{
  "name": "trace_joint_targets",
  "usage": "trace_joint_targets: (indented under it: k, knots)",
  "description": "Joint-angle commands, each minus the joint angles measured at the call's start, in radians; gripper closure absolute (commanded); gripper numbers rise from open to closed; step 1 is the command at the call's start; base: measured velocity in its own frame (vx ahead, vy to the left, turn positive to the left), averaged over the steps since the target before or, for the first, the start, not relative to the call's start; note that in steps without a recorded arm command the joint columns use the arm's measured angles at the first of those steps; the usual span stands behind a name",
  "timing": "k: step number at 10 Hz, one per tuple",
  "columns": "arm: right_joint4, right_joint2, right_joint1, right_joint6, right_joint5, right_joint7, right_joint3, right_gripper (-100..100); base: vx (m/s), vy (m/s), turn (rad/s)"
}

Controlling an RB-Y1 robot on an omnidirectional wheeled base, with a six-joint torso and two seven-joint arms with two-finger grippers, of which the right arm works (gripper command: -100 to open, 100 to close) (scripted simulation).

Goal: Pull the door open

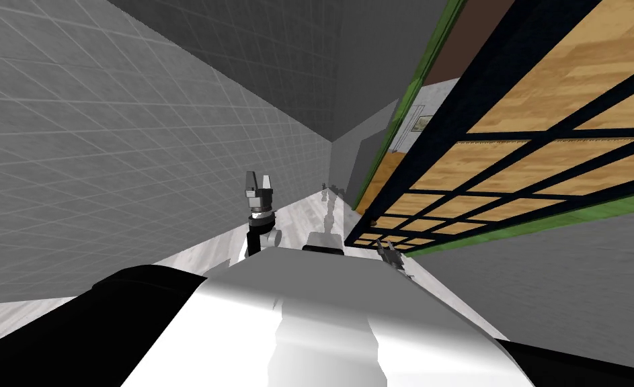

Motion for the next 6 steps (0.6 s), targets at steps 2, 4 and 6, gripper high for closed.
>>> trace_joint_targets:
  k: [2, 4, 6]
  knots:
    - [0.007, 0.013, -0.026, 0.022, -0.005, 0.01, -0.012, -100, 0.205, 0.002, 0.077]
    - [0.008, 0.023, -0.043, 0.039, -0.009, 0.018, -0.02, -100, 0.251, -0.022, 0.048]
    - [0.012, 0.021, -0.041, 0.031, -0.007, 0.014, -0.017, 100, 0.048, -0.002, -0.001]
